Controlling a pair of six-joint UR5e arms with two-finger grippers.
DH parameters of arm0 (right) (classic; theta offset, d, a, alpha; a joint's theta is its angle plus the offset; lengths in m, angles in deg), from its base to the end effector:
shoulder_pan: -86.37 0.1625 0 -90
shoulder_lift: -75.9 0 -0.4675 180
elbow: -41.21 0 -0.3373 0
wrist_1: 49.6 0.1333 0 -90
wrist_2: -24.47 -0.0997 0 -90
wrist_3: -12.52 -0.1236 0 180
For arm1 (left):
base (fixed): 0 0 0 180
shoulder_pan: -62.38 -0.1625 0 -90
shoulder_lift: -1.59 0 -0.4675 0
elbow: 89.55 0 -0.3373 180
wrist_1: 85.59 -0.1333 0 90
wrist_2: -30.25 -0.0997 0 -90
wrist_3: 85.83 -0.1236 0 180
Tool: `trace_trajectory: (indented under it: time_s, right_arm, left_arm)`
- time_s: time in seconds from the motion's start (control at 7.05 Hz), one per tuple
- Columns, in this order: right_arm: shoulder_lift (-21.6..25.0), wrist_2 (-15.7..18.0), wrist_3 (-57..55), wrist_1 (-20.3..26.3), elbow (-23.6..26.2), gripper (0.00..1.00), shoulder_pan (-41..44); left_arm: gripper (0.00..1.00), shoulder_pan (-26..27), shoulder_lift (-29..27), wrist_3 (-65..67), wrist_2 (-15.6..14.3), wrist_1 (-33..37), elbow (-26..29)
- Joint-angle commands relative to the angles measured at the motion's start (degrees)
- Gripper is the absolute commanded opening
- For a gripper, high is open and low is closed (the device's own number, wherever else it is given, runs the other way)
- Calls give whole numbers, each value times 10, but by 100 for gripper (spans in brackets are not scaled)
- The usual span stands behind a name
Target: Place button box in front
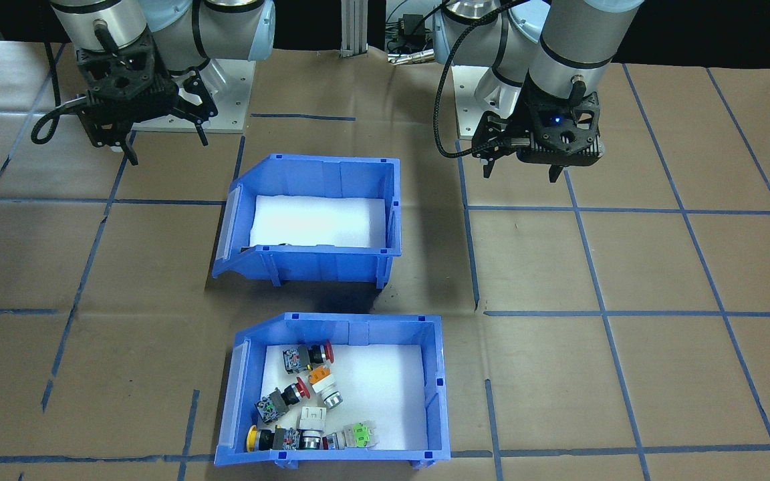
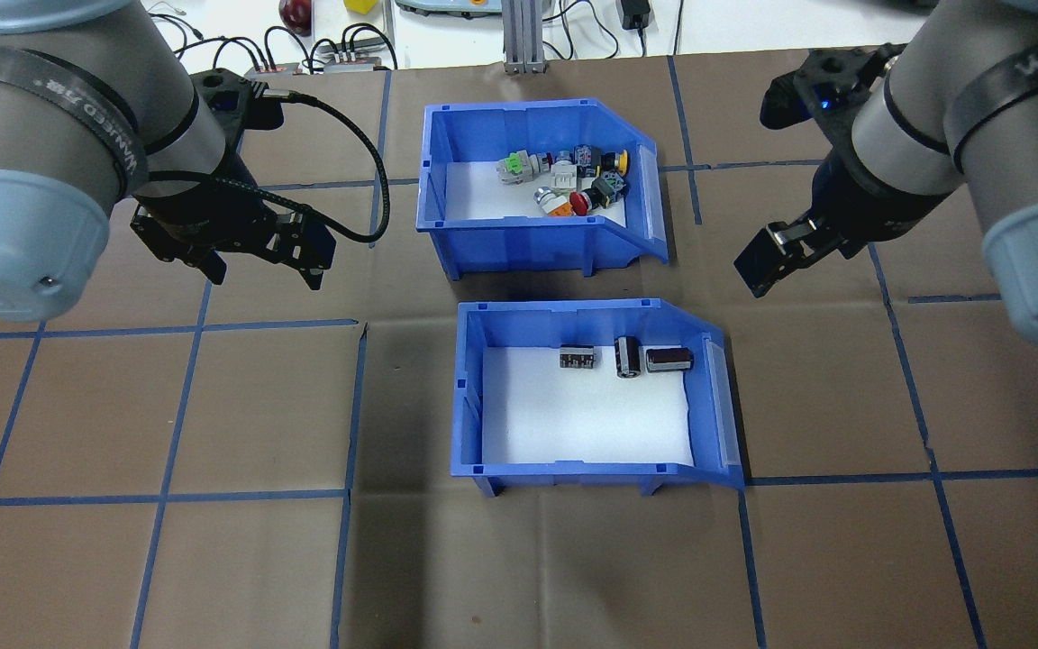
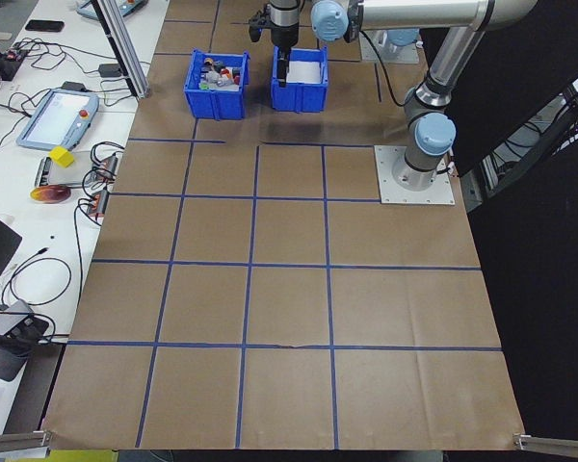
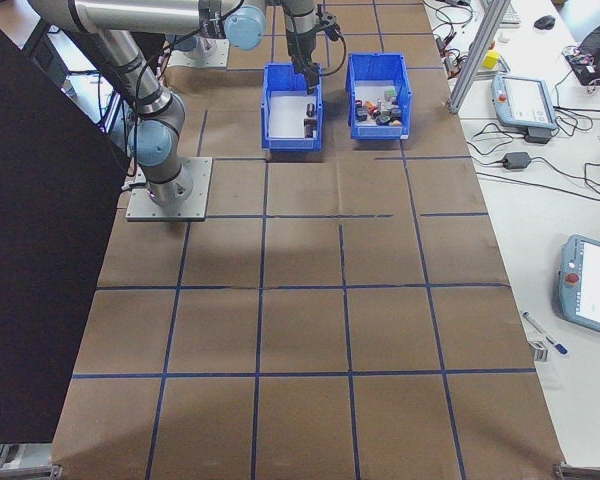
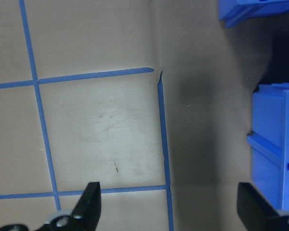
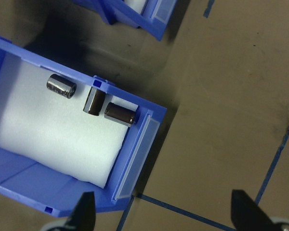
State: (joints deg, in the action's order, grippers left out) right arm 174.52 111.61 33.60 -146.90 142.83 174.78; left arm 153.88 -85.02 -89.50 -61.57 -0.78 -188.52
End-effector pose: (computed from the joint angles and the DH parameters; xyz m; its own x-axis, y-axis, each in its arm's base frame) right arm 0.1290 -0.3792 0.4914 -0.9416 -0.3362 -0.0195 -0.3333 0.9387 -0.0879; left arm -0.1400 -0.4034 0.4722 -0.9954 0.0903 -0.0313 0.0901 0.9959 0.0088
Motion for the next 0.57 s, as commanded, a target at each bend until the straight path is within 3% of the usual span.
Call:
trace_trajectory:
  time_s: [0.0,0.14,0.43]
  right_arm:
    - [-46,13,-85,7,-59,100,-3]
    - [-68,32,-136,25,-76,100,0]
    - [-80,23,-191,52,-92,100,4]
  left_arm:
    - [100,0,0,6,2,0,-2]
    - [100,0,0,6,2,0,-2]
    - [100,0,0,6,1,0,-2]
